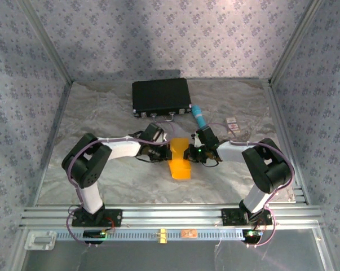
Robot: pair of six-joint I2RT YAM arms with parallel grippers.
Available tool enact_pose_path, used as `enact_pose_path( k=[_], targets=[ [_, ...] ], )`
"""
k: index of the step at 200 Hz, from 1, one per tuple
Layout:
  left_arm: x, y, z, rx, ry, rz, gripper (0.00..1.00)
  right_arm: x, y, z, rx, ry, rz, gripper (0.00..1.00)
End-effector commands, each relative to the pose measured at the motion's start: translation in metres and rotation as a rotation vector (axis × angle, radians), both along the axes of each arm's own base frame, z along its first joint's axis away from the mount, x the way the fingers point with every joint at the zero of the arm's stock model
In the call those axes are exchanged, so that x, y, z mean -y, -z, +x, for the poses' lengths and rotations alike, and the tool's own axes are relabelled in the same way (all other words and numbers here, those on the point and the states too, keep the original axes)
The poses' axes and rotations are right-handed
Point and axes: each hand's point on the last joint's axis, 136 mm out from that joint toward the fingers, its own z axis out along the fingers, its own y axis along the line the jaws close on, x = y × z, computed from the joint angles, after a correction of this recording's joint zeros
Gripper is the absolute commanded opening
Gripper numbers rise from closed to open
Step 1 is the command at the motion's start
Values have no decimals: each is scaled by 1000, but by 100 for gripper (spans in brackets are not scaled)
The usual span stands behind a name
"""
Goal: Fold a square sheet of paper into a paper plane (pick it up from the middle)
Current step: First fold the square sheet of paper in half at the center of the table.
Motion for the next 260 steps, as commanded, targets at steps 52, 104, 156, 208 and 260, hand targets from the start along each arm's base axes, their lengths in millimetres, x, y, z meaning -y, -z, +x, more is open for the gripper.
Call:
enact_pose_path(
  k=[52,104,156,208,260],
  targets=[
    [7,12,23,-40,14,-51,0,24,31,-23,-94,15,-130,0],
    [-14,36,19,-91,-41,8,0,25,31,-25,-96,14,-132,0],
    [4,0,36,-43,-18,-64,0,25,30,-24,-93,9,-126,0],
    [6,8,49,-50,-20,-56,0,26,31,-24,-96,7,-127,0],
    [-7,38,42,-111,-44,9,0,26,32,-25,-99,0,-127,0]
  ],
)
